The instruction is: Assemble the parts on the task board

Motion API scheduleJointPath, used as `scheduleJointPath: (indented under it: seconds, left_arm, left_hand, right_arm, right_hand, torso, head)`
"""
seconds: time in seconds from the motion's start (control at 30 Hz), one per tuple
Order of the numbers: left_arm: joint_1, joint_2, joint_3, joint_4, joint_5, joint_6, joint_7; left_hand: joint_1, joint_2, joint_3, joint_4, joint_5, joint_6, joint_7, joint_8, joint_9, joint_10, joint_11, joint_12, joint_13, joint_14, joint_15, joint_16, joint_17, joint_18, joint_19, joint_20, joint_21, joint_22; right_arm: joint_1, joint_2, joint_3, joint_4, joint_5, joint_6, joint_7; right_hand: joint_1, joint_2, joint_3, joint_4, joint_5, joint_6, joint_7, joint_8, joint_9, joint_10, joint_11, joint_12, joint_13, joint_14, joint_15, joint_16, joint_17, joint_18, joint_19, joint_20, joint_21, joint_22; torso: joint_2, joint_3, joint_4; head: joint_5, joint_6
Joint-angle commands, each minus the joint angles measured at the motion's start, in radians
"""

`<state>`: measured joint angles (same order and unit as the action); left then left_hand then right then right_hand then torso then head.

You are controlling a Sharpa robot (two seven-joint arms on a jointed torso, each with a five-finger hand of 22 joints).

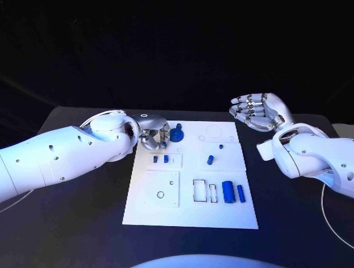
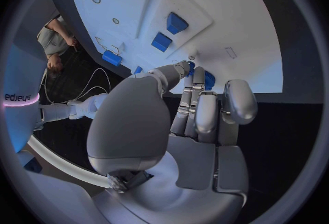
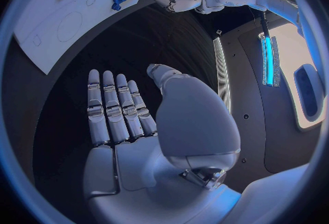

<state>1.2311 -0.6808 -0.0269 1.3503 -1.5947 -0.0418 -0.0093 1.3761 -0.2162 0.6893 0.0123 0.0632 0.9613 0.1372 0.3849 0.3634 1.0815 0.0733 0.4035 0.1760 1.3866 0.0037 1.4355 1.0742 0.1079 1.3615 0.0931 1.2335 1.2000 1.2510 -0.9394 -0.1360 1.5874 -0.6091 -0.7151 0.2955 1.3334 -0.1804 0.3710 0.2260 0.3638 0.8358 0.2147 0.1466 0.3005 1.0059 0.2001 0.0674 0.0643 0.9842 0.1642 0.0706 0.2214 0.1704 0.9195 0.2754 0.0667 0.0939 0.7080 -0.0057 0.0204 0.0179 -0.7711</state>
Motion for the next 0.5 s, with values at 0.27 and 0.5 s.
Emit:
scheduleJointPath:
  seconds: [0.27, 0.5]
  left_arm:
    - [-0.001, 0.004, 0.000, -0.006, 0.011, 0.037, 0.007]
    - [-0.002, 0.004, -0.001, -0.009, 0.011, 0.046, 0.002]
  left_hand:
    - [-0.012, 0.001, -0.005, 0.000, -0.004, 0.007, -0.001, -0.003, 0.000, 0.005, -0.002, -0.007, -0.001, 0.004, -0.003, 0.000, -0.002, -0.008, 0.006, -0.002, 0.003, 0.000]
    - [-0.010, 0.002, -0.004, 0.000, -0.003, 0.008, -0.001, -0.003, 0.000, 0.006, -0.002, -0.009, -0.001, 0.004, -0.004, 0.000, -0.003, -0.009, 0.006, -0.003, 0.004, 0.001]
  right_arm:
    - [-0.001, 0.002, 0.000, 0.000, -0.010, 0.012, 0.009]
    - [-0.001, 0.002, 0.000, 0.000, -0.010, 0.012, 0.010]
  right_hand:
    - [0.003, 0.005, 0.000, -0.005, 0.005, 0.006, 0.043, -0.004, -0.001, 0.009, 0.000, -0.002, -0.001, 0.007, -0.002, -0.001, -0.001, 0.014, 0.006, -0.004, 0.001, -0.001]
    - [0.004, 0.006, 0.000, -0.006, 0.005, 0.007, 0.044, -0.005, -0.001, 0.009, 0.000, -0.002, -0.001, 0.007, -0.002, -0.001, -0.002, 0.014, 0.006, -0.004, 0.001, -0.002]
  torso:
    - [0.000, 0.0003, 0.0006]
    - [-0.001, -0.0002, 0.0010]
  head:
    - [0.000, -0.003]
    - [0.000, -0.005]
